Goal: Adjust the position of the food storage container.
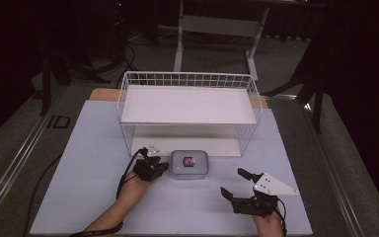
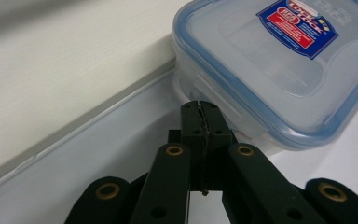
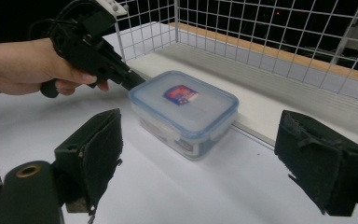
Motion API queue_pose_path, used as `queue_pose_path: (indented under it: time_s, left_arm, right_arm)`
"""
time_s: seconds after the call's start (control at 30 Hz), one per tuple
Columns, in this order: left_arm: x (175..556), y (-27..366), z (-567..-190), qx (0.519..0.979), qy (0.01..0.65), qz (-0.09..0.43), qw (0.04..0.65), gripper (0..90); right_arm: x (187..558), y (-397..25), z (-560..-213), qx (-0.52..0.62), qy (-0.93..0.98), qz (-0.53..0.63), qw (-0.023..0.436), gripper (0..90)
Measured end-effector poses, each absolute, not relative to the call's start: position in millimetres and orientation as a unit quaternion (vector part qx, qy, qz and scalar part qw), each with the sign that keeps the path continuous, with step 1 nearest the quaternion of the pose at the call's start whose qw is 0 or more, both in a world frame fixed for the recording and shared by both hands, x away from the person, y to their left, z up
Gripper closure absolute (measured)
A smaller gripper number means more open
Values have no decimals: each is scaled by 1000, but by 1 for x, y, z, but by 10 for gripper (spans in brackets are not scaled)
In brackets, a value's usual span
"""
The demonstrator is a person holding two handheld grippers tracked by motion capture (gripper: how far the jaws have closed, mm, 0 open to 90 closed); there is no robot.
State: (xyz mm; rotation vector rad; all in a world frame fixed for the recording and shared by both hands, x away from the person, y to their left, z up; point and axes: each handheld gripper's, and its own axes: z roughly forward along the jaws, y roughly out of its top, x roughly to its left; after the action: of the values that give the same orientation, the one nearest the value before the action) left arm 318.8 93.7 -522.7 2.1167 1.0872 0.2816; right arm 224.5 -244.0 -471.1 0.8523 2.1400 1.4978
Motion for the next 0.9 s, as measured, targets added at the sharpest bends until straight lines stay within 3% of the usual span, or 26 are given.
queue_pose_path:
  time_s: [0.37, 0.63, 0.77, 0.9]
  left_arm:
    - [330, 82, -527, 825, 418, 101, 366, 900]
    - [314, 103, -519, 809, 416, 94, 404, 900]
    - [294, 118, -512, 794, 406, 74, 446, 719]
    - [277, 127, -502, 783, 395, 28, 480, 381]
  right_arm:
    - [224, -243, -473, 304, 767, 531, 193, 150]
    - [225, -241, -474, 305, 770, 528, 190, 151]
    - [225, -238, -475, 308, 773, 525, 179, 151]
    - [221, -233, -472, 296, 780, 521, 181, 194]
